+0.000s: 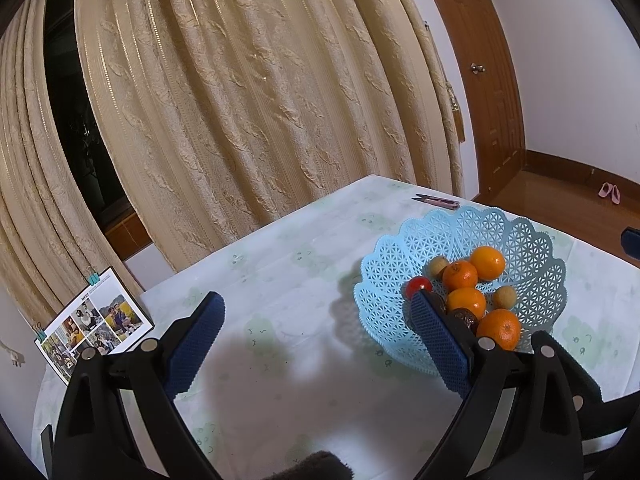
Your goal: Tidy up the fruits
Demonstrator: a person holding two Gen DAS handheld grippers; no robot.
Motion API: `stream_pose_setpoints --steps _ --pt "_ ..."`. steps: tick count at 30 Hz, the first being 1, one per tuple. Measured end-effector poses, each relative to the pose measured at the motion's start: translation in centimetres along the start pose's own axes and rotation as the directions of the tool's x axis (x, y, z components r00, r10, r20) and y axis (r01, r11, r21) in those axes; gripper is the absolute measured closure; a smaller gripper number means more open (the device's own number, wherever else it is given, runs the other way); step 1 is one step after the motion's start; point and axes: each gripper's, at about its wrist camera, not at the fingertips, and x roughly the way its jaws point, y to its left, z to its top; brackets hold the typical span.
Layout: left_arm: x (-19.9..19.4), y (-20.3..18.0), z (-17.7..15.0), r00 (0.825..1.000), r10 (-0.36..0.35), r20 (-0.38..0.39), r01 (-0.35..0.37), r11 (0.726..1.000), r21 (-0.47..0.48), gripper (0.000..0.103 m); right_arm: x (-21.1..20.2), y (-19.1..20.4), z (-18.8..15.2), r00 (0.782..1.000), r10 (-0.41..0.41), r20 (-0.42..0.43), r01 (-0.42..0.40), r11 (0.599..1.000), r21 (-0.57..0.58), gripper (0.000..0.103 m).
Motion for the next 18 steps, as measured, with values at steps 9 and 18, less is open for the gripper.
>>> stream_pose_setpoints --steps 9,18 --pt "0.02 -0.05 -0.14 1.0 0.0 0.0 0.0 1.0 0.003 0.01 0.05 0.07 -0.14 1.0 0.001 -0.001 -0.001 1.0 -0.003 0.003" --pt "-0.07 -0.07 -0.27 1.0 0.004 0.013 -0.004 1.0 0.011 0.01 -0.01 0.13 -0.23 1.0 0.001 -0.001 -0.001 1.0 -0.007 0.003"
